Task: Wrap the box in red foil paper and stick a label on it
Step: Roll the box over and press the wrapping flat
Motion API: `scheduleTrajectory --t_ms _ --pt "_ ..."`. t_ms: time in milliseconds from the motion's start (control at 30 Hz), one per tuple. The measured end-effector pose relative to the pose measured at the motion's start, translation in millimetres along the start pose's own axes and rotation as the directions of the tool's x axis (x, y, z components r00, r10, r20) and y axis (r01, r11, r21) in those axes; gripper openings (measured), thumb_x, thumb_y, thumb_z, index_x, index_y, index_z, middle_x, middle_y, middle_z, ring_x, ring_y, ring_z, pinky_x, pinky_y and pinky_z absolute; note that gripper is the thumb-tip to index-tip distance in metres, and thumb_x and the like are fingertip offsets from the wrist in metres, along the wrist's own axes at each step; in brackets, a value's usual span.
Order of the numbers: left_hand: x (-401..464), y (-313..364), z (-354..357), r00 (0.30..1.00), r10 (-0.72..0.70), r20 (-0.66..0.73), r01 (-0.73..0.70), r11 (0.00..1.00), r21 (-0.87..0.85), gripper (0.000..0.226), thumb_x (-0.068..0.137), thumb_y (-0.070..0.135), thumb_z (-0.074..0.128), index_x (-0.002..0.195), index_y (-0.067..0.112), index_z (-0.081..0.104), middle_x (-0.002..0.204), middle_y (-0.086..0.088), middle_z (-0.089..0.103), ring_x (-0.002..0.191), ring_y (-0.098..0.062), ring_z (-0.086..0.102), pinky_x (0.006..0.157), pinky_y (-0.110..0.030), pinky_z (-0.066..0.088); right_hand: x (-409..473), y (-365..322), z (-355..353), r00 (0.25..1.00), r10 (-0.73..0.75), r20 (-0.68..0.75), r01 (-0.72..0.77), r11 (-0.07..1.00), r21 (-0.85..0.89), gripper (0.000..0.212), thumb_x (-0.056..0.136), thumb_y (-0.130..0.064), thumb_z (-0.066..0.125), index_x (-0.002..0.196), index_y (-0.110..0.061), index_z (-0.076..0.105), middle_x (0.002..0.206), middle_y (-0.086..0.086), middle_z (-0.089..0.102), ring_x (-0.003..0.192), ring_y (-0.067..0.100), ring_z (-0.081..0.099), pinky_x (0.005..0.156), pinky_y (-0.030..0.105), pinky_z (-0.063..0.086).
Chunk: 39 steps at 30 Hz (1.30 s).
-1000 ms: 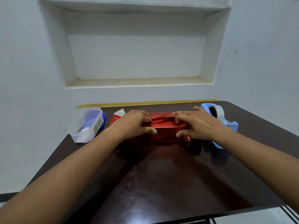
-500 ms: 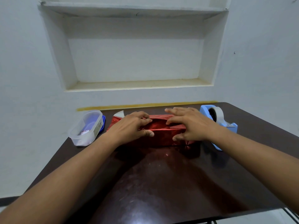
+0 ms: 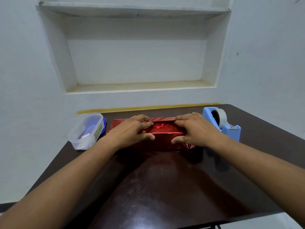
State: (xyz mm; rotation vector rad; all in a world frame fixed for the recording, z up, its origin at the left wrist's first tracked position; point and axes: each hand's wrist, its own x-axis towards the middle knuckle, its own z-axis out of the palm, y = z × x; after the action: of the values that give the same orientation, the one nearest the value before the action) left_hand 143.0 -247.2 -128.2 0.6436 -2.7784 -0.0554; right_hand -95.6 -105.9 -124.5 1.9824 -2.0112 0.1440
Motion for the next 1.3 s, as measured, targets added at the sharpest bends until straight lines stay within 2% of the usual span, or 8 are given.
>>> scheduleTrajectory --t_ms 267,433,533,667,867,967,1200,1300 --pt "-7 -7 -2 0.999 0.000 0.049 -0.002 0.999 0.032 0.066 0.098 0.055 0.059 0.153 0.021 0.050 0.157 0.008 0.036 0.135 -0.013 0.047 0.112 -0.031 0.040 -3 10 2 0.999 -0.027 0.044 0.023 0.996 0.085 0.083 0.086 -0.071 0.060 0.152 -0.022 0.048 0.161 -0.007 0.042 0.147 0.010 0.038 0.123 0.049 0.018" --pt "-9 -7 -5 0.999 0.004 0.053 -0.008 0.996 0.084 0.065 0.098 0.054 0.060 0.153 0.021 0.050 0.155 0.005 0.047 0.139 -0.018 0.041 0.117 -0.037 0.036 -8 18 -4 0.998 -0.062 0.033 0.055 0.981 0.186 0.068 0.093 -0.050 0.068 0.152 -0.022 0.049 0.160 -0.008 0.042 0.148 0.011 0.036 0.119 0.029 0.013" --pt "-10 -6 -8 0.999 -0.001 0.046 -0.004 0.994 0.109 0.063 0.098 0.051 0.063 0.152 0.021 0.051 0.156 0.005 0.049 0.140 -0.019 0.040 0.116 -0.034 0.033 -10 18 -4 0.998 -0.061 0.031 0.054 0.980 0.190 0.065 0.093 -0.050 0.069 0.149 -0.020 0.053 0.158 -0.009 0.046 0.146 0.010 0.039 0.125 0.043 0.011" --pt "-14 -8 -8 1.000 -0.021 0.011 0.020 0.994 0.112 0.067 0.094 0.054 0.066 0.149 0.017 0.056 0.156 0.003 0.051 0.142 -0.019 0.045 0.115 -0.029 0.032 -12 16 -2 0.998 -0.062 0.015 0.058 0.983 0.173 0.064 0.094 -0.049 0.069 0.148 -0.020 0.054 0.156 -0.009 0.048 0.145 0.009 0.040 0.125 0.046 0.009" --pt "-22 -11 -6 0.997 -0.074 -0.033 0.075 0.996 0.040 0.070 0.087 0.064 0.068 0.143 0.022 0.062 0.151 0.008 0.057 0.140 -0.015 0.048 0.120 -0.042 0.033 -12 15 3 0.999 -0.036 -0.010 0.038 0.978 0.205 0.063 0.092 -0.044 0.072 0.147 -0.020 0.055 0.155 -0.010 0.050 0.147 0.006 0.037 0.128 0.051 0.006" --pt "-26 -10 -6 0.996 -0.072 -0.050 0.072 0.997 -0.005 0.066 0.087 0.058 0.071 0.142 0.023 0.063 0.150 0.008 0.057 0.140 -0.012 0.049 0.111 -0.025 0.029 -13 15 5 0.999 -0.040 -0.027 0.045 0.975 0.217 0.062 0.092 -0.043 0.072 0.147 -0.021 0.056 0.154 -0.009 0.051 0.146 0.006 0.038 0.128 0.051 0.005" --pt "-37 -10 -4 0.987 -0.098 -0.124 0.080 0.987 -0.139 0.062 0.080 0.057 0.076 0.133 0.025 0.071 0.137 0.009 0.067 0.130 -0.006 0.058 0.107 -0.019 0.040 -14 13 8 0.997 -0.040 -0.061 0.054 0.967 0.248 0.056 0.093 -0.038 0.073 0.144 -0.020 0.059 0.151 -0.009 0.054 0.145 0.008 0.040 0.127 0.048 0.003" --pt "-40 -7 -3 0.980 -0.125 -0.152 0.097 0.979 -0.178 0.071 0.074 0.067 0.070 0.137 0.032 0.067 0.129 0.011 0.072 0.122 -0.005 0.062 0.105 -0.029 0.051 -17 12 10 0.995 -0.038 -0.088 0.062 0.956 0.288 0.059 0.092 -0.034 0.074 0.148 -0.028 0.055 0.138 -0.008 0.066 0.132 0.006 0.053 0.128 0.049 0.005"
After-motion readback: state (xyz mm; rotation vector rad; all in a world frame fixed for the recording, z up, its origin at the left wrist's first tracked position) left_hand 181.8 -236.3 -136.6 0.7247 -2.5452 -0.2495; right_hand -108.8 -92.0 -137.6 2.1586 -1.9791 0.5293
